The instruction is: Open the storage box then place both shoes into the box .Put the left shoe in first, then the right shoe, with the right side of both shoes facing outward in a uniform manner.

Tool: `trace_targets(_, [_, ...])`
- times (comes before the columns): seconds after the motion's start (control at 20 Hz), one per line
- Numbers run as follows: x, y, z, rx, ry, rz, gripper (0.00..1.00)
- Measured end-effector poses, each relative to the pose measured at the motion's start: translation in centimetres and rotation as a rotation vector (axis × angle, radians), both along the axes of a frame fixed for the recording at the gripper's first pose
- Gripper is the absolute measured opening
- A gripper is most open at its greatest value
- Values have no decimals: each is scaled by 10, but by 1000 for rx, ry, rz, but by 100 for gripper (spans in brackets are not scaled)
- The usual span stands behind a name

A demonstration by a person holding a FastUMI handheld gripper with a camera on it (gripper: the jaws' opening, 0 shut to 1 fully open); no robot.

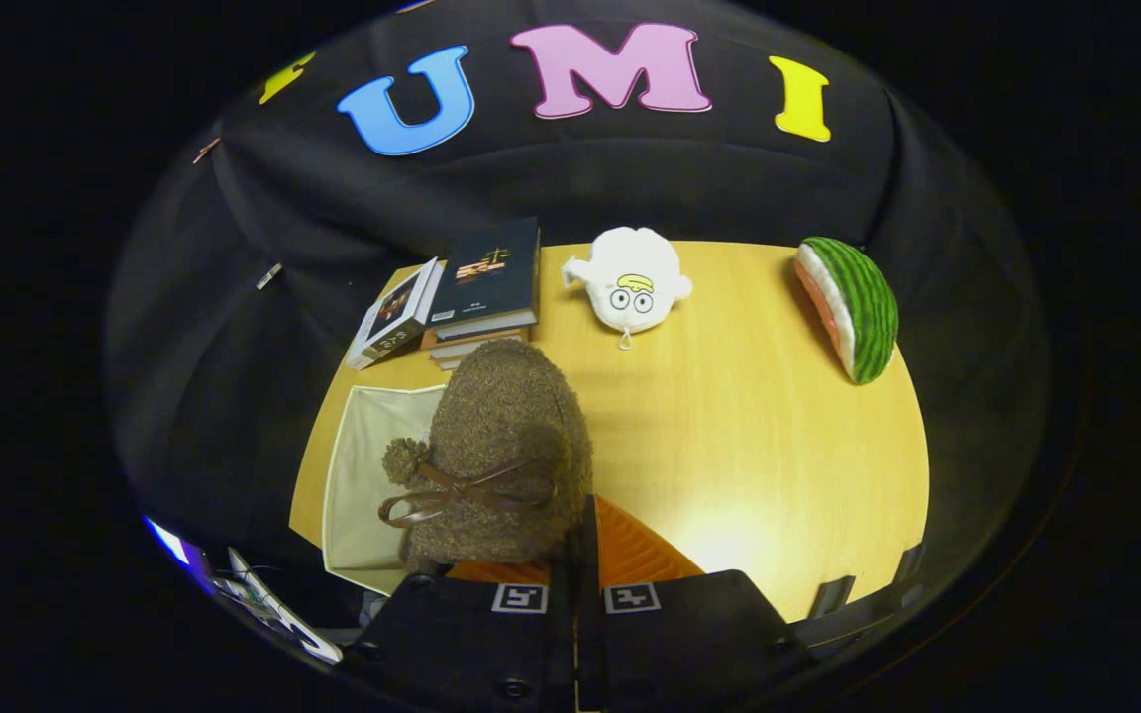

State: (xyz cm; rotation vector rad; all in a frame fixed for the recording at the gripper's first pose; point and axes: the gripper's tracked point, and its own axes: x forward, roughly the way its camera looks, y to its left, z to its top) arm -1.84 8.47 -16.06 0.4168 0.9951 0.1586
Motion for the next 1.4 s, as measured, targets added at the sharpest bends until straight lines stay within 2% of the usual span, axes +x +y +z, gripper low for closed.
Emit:
trace_targets(0.4, [13,75,-14,-32,58,53,7])
trace_targets(0.7, [14,93,-37,-101,98,73,8])
trace_targets(0.95, [14,96,-46,-103,122,58,8])
trace_targets(1.1, [16,103,-41,-67,109,66,20])
trace_targets(1.2, [18,102,-37,-55,90,73,33])
trace_targets(1.35, [18,97,-37,-51,88,73,65])
trace_targets(1.4, [18,96,-36,-51,84,74,70])
